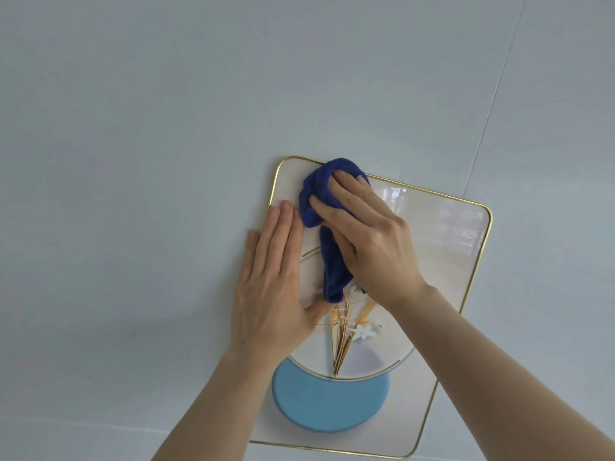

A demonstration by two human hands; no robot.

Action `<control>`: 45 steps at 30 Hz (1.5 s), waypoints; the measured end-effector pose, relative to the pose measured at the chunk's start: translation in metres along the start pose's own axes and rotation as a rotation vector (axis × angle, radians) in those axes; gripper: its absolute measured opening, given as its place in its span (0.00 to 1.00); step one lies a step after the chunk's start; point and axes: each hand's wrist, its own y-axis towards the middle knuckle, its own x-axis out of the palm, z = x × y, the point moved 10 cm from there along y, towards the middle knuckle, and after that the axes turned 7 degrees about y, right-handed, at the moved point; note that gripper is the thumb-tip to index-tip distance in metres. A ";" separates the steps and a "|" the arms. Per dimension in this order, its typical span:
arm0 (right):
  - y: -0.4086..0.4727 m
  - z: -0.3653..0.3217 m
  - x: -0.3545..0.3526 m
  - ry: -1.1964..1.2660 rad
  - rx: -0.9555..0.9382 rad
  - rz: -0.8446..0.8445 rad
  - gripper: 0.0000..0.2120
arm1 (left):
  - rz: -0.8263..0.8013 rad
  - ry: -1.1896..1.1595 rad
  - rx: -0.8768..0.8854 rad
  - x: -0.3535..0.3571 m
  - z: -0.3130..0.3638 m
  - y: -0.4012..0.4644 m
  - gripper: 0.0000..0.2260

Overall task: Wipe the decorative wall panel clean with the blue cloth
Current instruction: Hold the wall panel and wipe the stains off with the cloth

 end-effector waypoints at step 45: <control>-0.244 -0.037 -0.075 0.633 1.306 -0.506 0.09 | -0.618 -0.387 -0.027 -0.022 0.082 -0.088 0.22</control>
